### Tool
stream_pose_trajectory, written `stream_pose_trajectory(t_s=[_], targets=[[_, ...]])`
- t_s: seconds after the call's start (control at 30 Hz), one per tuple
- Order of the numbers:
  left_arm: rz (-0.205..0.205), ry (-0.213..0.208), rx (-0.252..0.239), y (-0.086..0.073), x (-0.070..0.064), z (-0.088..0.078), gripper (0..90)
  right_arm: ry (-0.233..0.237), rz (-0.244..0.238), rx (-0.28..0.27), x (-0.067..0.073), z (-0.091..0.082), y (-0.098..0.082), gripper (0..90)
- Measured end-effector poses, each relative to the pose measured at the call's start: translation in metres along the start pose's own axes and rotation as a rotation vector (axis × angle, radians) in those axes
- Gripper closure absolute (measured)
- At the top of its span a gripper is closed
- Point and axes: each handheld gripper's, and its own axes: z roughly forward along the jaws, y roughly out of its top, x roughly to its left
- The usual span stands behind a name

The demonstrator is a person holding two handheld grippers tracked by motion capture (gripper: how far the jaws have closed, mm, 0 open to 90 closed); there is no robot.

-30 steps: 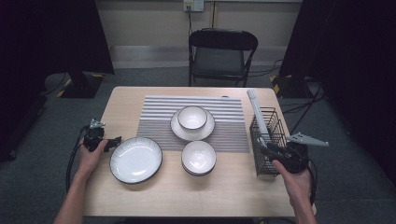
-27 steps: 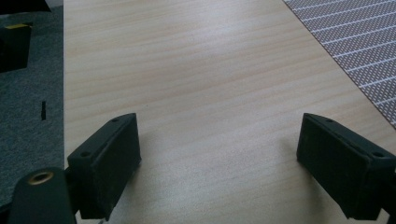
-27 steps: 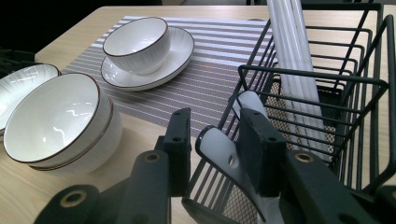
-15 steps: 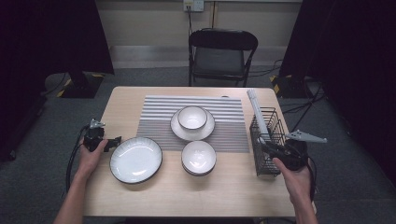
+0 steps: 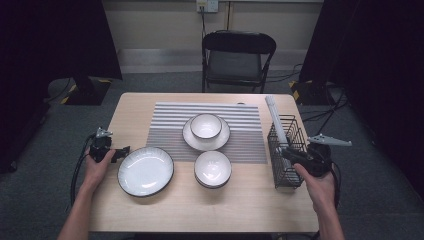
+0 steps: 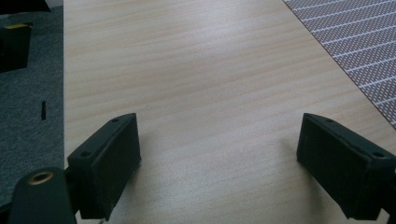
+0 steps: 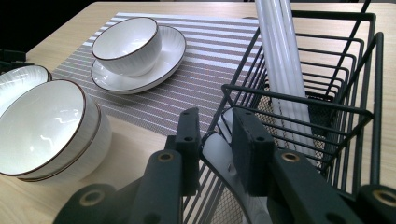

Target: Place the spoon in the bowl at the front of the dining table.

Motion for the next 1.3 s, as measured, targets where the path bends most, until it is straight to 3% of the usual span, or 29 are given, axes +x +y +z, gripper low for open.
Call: stream_pose_trajectory(t_s=[0.43, 0.7, 0.83, 1.3], targets=[[-0.001, -0.002, 0.000, 0.000, 0.000, 0.000, 12.9, 0.018, -0.019, 0.049, -0.009, 0.013, 0.011, 72.8], [0.000, 0.000, 0.000, 0.000, 0.000, 0.000, 12.9, 0.052, -0.031, 0.081, -0.015, 0.014, 0.012, 70.5], [-0.001, -0.001, 0.001, 0.000, 0.000, 0.000, 12.9, 0.042, -0.061, 0.124, -0.014, 0.017, 0.011, 69.0], [-0.001, -0.001, 0.000, 0.000, 0.000, 0.000, 12.9, 0.035, -0.085, 0.132, -0.013, 0.017, 0.011, 70.1]])
